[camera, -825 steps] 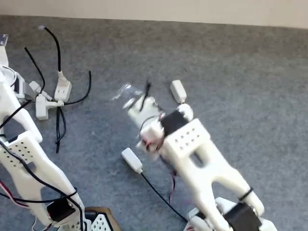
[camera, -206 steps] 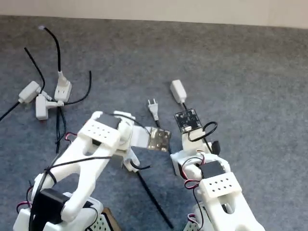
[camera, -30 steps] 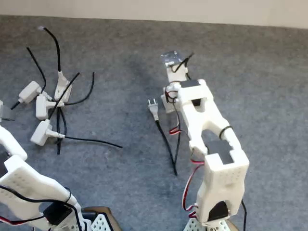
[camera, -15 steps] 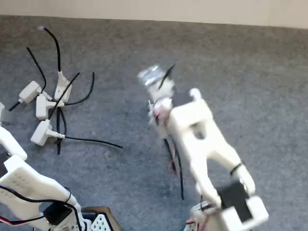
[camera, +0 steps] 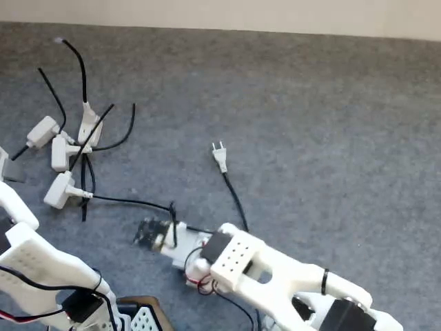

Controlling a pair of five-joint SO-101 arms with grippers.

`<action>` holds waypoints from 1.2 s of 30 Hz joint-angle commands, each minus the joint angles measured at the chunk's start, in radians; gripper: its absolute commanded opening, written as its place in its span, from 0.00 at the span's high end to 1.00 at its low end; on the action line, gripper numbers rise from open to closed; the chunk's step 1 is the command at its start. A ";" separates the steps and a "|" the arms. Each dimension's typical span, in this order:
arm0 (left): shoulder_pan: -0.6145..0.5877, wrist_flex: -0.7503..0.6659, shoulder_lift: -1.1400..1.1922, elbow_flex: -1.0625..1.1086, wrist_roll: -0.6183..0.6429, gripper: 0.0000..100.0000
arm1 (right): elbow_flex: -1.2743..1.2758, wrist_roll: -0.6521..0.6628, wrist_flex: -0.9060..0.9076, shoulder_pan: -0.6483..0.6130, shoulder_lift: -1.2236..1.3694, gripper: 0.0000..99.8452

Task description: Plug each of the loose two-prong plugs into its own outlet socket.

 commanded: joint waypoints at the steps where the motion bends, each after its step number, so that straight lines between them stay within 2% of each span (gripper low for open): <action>1: 0.001 0.008 -0.053 -0.015 -0.006 0.70 | -0.001 -0.041 -0.018 -0.025 -0.030 0.99; 4: 0.001 0.005 -0.053 -0.015 -0.006 0.70 | -0.008 -0.043 -0.010 -0.016 -0.039 0.99; 9: 0.001 0.002 -0.053 -0.015 -0.006 0.70 | -0.110 -0.041 0.027 0.002 -0.036 0.91; 16: 0.001 0.003 -0.053 -0.015 -0.006 0.70 | -0.317 -0.048 -0.005 0.194 -0.025 1.00; 20: 0.001 0.002 -0.053 -0.015 -0.006 0.70 | -0.239 -0.110 -0.062 0.134 -0.012 1.00; 23: 0.012 0.005 -0.053 -0.015 -0.006 0.70 | -0.142 -0.133 -0.191 0.093 0.036 0.99; 27: 0.016 0.008 -0.053 -0.012 -0.006 0.70 | -0.101 -0.133 -0.298 0.113 0.165 0.99; 30: 0.013 0.008 -0.053 -0.013 -0.006 0.70 | -0.168 -0.133 -0.286 0.159 0.278 0.98; 32: 0.012 0.008 -0.053 -0.013 -0.006 0.70 | -0.219 -0.133 -0.240 0.180 0.320 0.94; 36: 0.010 0.006 -0.053 -0.015 -0.006 0.70 | -0.286 -0.129 -0.125 0.180 0.308 0.77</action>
